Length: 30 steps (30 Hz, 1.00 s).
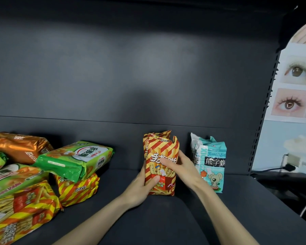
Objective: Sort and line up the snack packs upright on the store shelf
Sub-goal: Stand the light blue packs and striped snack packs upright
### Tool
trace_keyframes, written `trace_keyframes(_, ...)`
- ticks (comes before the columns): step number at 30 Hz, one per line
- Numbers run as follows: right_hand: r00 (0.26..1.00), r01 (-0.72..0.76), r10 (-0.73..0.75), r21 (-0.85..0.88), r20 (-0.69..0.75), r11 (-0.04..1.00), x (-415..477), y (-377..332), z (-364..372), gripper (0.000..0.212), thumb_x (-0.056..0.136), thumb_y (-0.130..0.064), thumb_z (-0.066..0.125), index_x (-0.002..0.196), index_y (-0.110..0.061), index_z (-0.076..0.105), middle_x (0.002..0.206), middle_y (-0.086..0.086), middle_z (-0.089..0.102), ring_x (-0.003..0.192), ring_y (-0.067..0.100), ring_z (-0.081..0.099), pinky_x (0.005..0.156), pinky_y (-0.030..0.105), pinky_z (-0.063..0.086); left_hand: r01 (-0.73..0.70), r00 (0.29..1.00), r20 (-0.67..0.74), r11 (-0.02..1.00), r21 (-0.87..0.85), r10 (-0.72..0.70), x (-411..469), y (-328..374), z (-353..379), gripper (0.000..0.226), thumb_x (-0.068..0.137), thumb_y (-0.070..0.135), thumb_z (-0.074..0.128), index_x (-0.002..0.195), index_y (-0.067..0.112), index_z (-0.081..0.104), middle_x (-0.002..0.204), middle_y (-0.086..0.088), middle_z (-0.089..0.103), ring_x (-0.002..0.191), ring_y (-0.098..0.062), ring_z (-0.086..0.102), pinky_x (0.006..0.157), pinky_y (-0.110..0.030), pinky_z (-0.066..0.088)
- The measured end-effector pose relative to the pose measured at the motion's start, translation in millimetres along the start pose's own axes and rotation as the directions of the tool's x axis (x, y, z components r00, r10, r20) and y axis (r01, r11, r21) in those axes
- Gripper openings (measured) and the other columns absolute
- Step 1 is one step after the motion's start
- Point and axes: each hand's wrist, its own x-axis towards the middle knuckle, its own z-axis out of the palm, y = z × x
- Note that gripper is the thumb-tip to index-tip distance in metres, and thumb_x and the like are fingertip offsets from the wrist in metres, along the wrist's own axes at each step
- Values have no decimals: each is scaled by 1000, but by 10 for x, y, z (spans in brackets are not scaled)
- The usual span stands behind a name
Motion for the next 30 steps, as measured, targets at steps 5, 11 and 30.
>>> trace_keyframes(5, 1000, 7, -7, -20, 10, 1000, 2, 45, -9, 56, 74, -57, 64, 121, -28, 55, 115, -9, 67, 98, 5, 65, 80, 18, 50, 22, 999, 45, 1000, -16, -21, 9, -35, -111, 105, 71, 57, 69, 150, 28, 7, 134, 13, 50, 121, -1, 51, 105, -25, 42)
trace_keyframes(11, 998, 30, -25, -109, 54, 994, -30, 16, 11, 53, 89, -58, 45, 138, -40, 31, 114, -19, 57, 96, -2, 58, 80, 12, 44, -6, 999, 44, 1000, -23, 7, 13, -41, -110, 85, 72, 44, 68, 145, 30, 25, 128, 15, 55, 117, 0, 54, 100, -24, 46)
trace_keyframes(30, 990, 84, -58, -209, 131, 974, -32, 22, -281, 81, 75, -33, 77, 141, -31, 30, 124, -13, 57, 110, 4, 57, 89, 22, 48, -64, 996, 77, 923, 380, 37, 18, -18, 70, 77, 90, 57, 42, 148, 39, -5, 138, 19, 46, 125, -4, 47, 112, -37, 34)
